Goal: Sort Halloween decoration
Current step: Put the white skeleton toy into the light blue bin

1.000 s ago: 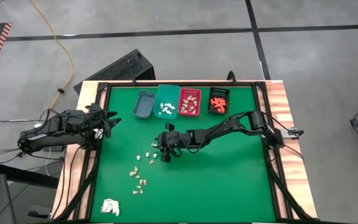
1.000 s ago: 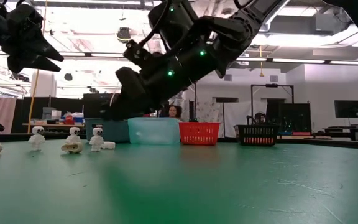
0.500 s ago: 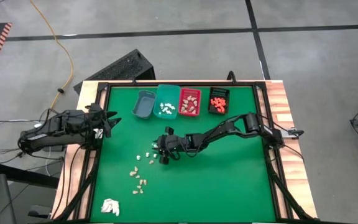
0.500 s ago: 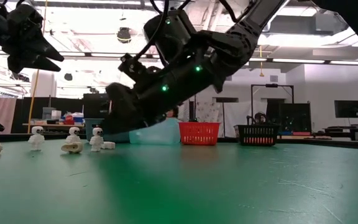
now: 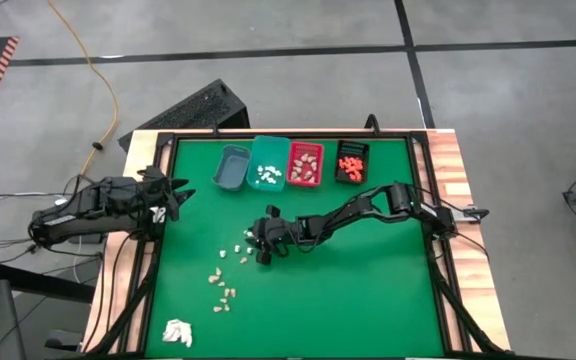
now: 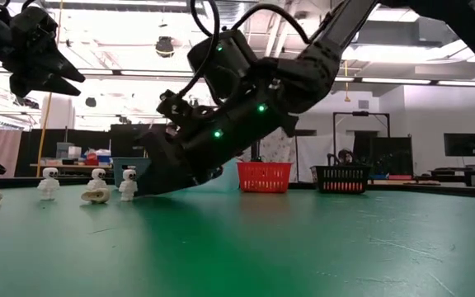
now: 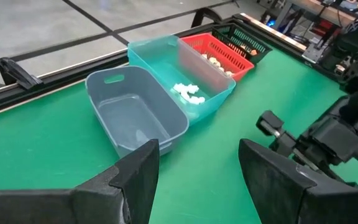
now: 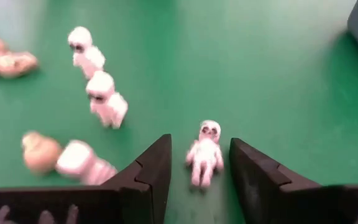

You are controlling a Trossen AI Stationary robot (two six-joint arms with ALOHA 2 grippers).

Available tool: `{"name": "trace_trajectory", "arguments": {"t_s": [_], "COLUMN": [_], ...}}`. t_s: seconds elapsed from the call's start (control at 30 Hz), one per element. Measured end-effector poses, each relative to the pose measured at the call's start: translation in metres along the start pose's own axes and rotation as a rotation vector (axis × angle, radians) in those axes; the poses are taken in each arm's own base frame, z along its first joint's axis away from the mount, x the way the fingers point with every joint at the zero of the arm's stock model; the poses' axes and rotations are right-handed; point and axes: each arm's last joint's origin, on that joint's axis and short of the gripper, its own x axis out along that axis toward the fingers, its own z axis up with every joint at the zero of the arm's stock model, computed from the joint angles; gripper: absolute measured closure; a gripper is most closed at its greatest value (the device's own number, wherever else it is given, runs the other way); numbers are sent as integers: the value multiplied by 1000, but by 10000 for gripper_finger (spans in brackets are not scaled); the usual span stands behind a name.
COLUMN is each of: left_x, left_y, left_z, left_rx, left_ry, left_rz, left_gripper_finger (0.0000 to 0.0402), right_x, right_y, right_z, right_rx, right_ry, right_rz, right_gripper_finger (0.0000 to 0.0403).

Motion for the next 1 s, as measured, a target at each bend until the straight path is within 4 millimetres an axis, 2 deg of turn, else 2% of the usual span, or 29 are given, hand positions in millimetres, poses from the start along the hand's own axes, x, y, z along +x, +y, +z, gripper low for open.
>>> {"name": "trace_trajectory", "arguments": {"t_s": [0.23, 0.7, 1.0], "left_x": [0, 0, 0], "left_y": [0, 0, 0], "left_z": [0, 0, 0], "left_rx": [0, 0, 0], "left_ry": [-1, -2, -2], "left_rz": [3, 5, 4], "left_gripper_finger": [191, 191, 191], "right_x": [0, 0, -4], "right_y": [-4, -6, -11], "right_z": [-2, -6, 5], "right_rx": [40, 38, 44], "right_ry": [18, 59, 40], "right_rz": [-53, -65, -31], "right_gripper_finger": [246, 339, 355]}}
